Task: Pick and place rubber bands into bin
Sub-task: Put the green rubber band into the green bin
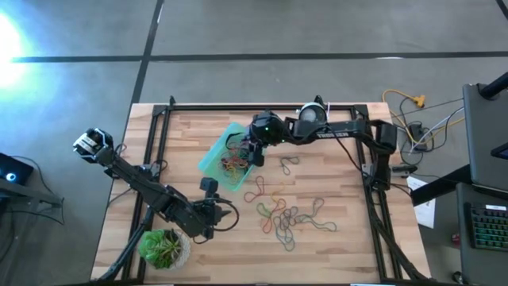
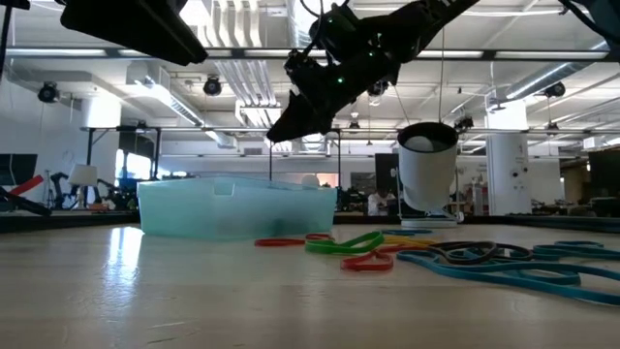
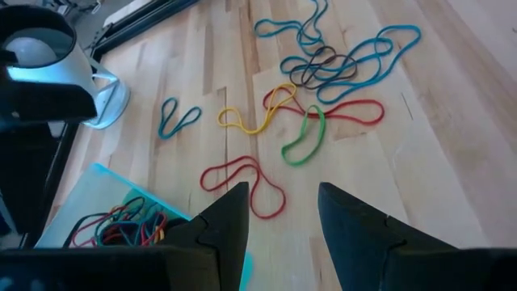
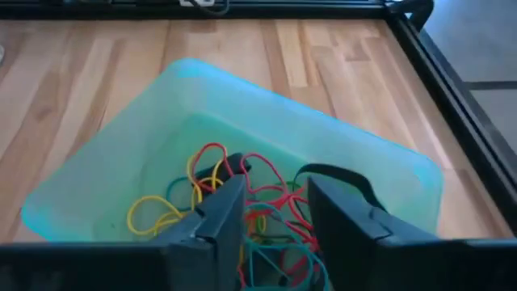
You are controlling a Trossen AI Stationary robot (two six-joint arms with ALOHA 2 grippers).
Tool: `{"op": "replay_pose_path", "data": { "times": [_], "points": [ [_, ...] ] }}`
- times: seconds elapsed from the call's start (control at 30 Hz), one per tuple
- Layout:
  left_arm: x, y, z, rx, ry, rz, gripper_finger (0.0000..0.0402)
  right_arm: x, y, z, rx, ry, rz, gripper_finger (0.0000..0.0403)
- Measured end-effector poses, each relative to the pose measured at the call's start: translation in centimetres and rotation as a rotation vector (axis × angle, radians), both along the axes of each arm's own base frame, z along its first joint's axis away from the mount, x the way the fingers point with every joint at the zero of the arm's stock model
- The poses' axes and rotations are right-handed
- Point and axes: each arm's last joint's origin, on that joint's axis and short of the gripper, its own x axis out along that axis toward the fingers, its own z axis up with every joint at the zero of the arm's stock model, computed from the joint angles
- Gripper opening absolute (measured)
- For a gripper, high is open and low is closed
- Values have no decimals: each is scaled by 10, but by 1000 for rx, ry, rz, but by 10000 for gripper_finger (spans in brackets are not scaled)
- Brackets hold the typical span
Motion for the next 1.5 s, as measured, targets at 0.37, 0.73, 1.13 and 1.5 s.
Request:
{"op": "replay_pose_path", "data": {
  "times": [0.37, 0.73, 1.13, 1.5],
  "points": [
    [-1, 1, -4, 6, 9, 0, 135, -44, 42, 11, 51, 389, 163, 183],
    [0, 0, -2, -8, -11, 0, 135, -65, 115, -25, 89, 530, 287, 164],
    [0, 0, -3, -2, -9, -5, 135, -78, 160, -61, 97, 422, 366, 147],
    [0, 0, -3, -3, -10, -4, 135, -77, 183, -81, 63, 374, 449, 135]
  ]
}}
